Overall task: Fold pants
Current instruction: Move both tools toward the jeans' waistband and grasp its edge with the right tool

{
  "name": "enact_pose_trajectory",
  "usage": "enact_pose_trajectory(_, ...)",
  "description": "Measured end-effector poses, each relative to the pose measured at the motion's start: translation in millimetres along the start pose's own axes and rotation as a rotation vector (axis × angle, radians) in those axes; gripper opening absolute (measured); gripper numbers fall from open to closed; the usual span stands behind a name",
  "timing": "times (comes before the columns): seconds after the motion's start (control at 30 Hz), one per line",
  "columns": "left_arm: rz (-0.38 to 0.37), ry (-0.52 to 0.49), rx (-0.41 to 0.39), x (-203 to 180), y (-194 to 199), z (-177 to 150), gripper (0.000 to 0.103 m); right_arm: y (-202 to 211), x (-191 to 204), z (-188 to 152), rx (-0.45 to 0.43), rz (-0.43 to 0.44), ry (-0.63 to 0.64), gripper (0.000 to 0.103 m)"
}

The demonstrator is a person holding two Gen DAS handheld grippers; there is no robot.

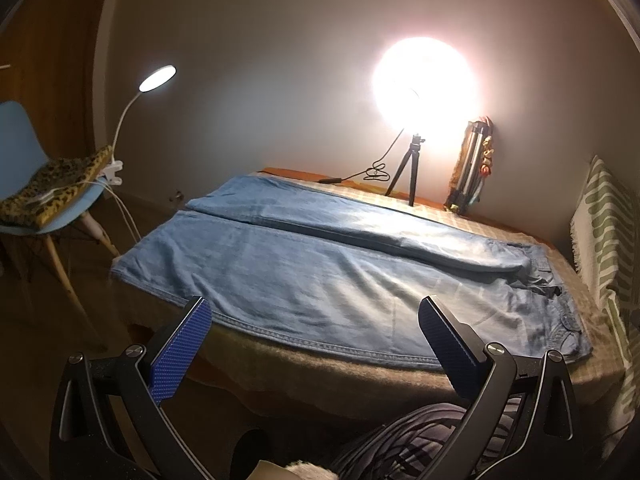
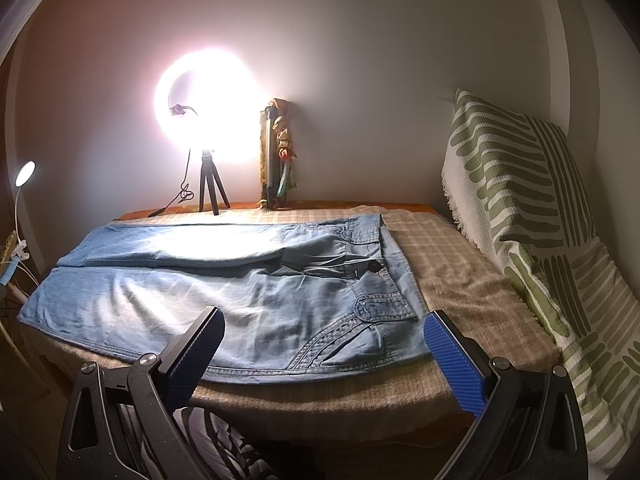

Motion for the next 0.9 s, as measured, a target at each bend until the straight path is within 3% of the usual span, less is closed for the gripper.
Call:
enact_pose_trajectory(0.37, 0.005, -0.056, 0.034, 25.4, -24.2, 16.5, 0.103, -19.1, 1.4, 31.1, -0.014, 0.028, 0.057, 0.101)
enact_pose_trajectory(0.6, -0.031, -0.04, 0.07, 53.2, -73.7, 30.7, 0.103, -59.2, 16.3, 66.5, -0.028, 0.061, 0.136, 0.102)
enact_pose_trajectory(0.73, -0.036, -0.045, 0.108, 63.0, -107.3, 50.3, 0.1, -97.1, 41.9, 93.0, -0.022, 0.12, 0.24, 0.102)
enact_pose_trajectory(0.9, -0.071, -0.061, 0.161, 63.2, -152.1, 82.0, 0.099, -151.7, 67.3, 127.8, 0.043, 0.252, 0.236, 0.102)
Point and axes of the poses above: each gripper's, at about its wrist camera, not at the fingertips, and y roughly against the way its jaws point, x to its left, z to its top, the point moved 7 cm from there along -y, roughly the way its jaws point, and after that the axes turned 4 degrees about -y, right-handed, at the moved point
